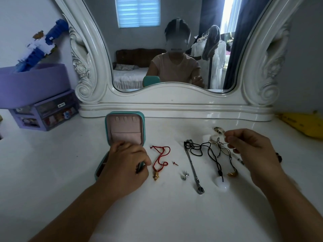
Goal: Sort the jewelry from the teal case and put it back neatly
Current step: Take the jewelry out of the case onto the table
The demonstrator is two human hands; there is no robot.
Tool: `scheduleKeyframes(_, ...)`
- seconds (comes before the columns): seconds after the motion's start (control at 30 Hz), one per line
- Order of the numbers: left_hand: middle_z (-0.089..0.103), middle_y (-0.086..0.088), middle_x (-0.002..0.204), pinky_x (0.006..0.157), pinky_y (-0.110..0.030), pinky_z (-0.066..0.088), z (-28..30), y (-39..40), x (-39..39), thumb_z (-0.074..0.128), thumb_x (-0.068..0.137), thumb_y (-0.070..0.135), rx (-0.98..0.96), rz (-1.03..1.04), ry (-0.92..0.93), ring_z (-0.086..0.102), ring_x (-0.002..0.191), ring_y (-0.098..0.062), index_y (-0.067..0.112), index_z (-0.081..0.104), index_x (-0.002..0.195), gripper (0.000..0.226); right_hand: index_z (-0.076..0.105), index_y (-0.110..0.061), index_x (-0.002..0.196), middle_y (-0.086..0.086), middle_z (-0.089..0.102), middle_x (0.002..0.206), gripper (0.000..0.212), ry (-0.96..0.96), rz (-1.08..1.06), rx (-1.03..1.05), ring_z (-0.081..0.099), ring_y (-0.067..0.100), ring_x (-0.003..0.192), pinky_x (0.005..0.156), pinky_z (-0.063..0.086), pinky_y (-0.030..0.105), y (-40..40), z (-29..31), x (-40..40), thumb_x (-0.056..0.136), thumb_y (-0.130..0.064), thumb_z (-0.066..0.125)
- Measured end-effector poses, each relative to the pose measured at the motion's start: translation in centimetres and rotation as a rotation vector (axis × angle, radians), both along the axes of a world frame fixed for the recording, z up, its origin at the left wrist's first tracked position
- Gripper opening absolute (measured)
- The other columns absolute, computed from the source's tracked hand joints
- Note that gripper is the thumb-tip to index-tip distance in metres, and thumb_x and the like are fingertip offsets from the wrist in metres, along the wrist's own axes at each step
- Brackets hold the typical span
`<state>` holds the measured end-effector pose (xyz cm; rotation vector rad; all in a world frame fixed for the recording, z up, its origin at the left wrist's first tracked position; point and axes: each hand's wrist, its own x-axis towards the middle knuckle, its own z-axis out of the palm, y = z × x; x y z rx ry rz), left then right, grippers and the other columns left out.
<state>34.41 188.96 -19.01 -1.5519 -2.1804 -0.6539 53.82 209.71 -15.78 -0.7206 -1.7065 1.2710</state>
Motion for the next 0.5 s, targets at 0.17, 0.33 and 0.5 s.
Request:
scheduleKeyframes(0.17,0.062,0.018,0.075,0.086,-0.025,0.027,0.2,-0.3,-1.7,0.046,0.066,0.033,-0.025,-0.011,0.0,0.048,0.079,-0.002,0.029,0.062,0.067,0.017,0.069,-0.022,0.076,-0.002,0.069,0.076,0.016,-0.026,0.019,0.008,0.059,0.01,0.071,0.07,0.043,0.023,-0.3,-0.9,0.0,0.083,-0.01,0.062)
scheduleKeyframes(0.33,0.065,0.016,0.083,0.089,-0.031,0.034,0.7,-0.2,-2.1,0.046,0.069,0.04,-0.077,-0.025,0.012,0.058,0.084,-0.009,0.03,0.067,0.079,0.025,0.069,-0.023,0.075,-0.004,0.068,0.071,0.018,-0.031,0.005,0.011,0.057,0.01,0.067,0.065,0.042,0.024,-0.2,-1.1,0.4,0.083,-0.009,0.061)
scheduleKeyframes(0.5,0.067,0.01,0.095,0.078,-0.026,0.051,1.9,2.0,-0.2,0.055,0.08,0.031,-0.047,-0.174,-0.105,0.059,0.088,-0.005,0.022,0.07,0.094,0.023,0.067,-0.023,0.078,-0.001,0.067,0.077,0.019,-0.006,-0.026,-0.018,0.058,0.013,0.072,0.072,0.042,0.027,-0.1,-1.0,0.9,0.086,-0.008,0.058)
